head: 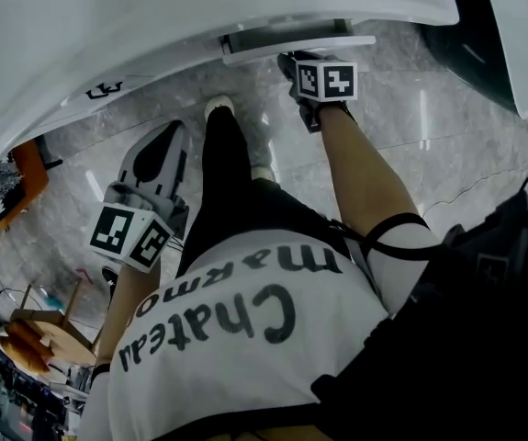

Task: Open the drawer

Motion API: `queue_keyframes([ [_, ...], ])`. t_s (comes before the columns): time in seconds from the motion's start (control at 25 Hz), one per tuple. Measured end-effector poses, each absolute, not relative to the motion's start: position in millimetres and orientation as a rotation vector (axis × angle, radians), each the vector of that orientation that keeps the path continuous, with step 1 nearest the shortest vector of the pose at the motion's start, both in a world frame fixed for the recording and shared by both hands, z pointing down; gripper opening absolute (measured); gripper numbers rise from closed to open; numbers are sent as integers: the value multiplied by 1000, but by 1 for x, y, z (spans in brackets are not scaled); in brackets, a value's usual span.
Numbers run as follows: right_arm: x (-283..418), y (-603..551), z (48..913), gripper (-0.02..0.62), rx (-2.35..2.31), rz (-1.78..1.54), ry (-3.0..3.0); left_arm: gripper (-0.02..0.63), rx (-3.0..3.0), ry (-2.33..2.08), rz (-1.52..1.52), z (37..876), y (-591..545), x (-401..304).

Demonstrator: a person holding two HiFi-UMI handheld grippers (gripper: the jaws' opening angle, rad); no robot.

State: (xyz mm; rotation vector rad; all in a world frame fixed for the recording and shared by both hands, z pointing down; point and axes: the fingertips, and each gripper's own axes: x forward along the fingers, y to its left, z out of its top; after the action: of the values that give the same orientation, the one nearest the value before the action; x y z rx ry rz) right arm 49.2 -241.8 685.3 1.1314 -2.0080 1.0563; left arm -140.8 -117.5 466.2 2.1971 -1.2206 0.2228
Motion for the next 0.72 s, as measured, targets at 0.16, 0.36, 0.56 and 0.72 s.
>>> queue_keyframes([
  [0.16, 51, -232, 687, 161, 1124, 1081, -2011, 8, 2200, -1213, 222, 466, -116, -138],
  [0.36, 53, -213, 689, 161, 1105, 1084, -2012, 8, 2198, -1206, 226, 469, -109, -134],
  [0.56, 59, -202, 688, 161, 1096, 1087, -2023, 8, 2218, -1196, 227, 465, -104, -124],
  [0.72, 60, -196, 689, 161, 1081, 1092, -2019, 8, 2215, -1193, 234, 466, -99, -123],
])
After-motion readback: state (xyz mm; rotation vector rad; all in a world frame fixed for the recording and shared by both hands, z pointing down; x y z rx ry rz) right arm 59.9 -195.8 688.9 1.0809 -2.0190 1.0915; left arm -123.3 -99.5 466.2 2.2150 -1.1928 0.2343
